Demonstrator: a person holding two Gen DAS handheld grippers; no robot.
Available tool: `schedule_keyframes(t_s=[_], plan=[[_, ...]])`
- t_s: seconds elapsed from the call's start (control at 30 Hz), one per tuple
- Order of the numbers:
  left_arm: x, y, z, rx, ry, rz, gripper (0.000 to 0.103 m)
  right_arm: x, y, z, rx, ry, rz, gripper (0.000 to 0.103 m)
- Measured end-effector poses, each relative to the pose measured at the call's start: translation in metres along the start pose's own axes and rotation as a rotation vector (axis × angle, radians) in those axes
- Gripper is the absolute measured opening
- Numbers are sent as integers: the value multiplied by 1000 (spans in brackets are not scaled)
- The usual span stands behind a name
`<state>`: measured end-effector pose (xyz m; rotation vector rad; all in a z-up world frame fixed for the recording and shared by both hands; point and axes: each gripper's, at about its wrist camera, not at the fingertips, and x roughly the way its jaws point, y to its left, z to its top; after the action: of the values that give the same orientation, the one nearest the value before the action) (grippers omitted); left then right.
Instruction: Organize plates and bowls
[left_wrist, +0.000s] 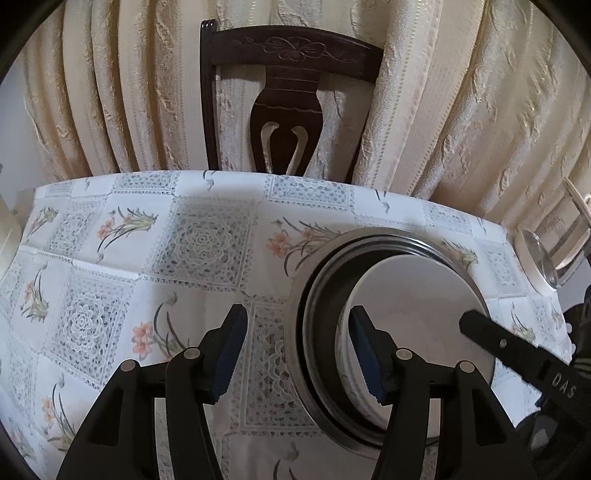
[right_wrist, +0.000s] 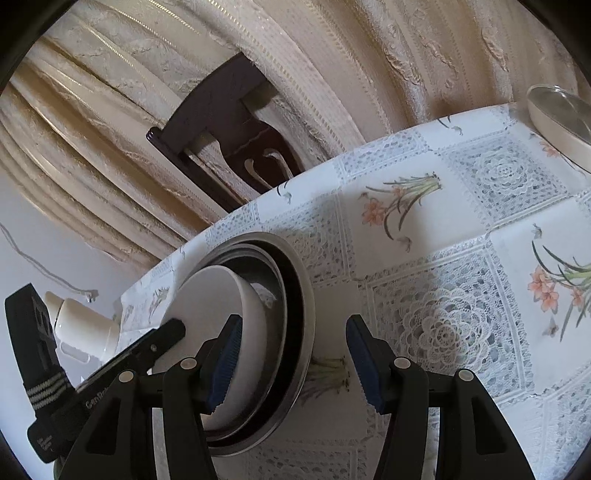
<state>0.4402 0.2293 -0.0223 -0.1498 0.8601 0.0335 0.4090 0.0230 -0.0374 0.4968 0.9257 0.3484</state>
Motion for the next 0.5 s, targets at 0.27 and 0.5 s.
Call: schedule_keyframes(t_s=[0.27,0.5], plan=[[6,2,-2,-15,21,-15,59,3,2,-2,-15,34,-4,60],[17,6,-10,-46,87,-67,57,6,7,-4,-43,62,-15,60]])
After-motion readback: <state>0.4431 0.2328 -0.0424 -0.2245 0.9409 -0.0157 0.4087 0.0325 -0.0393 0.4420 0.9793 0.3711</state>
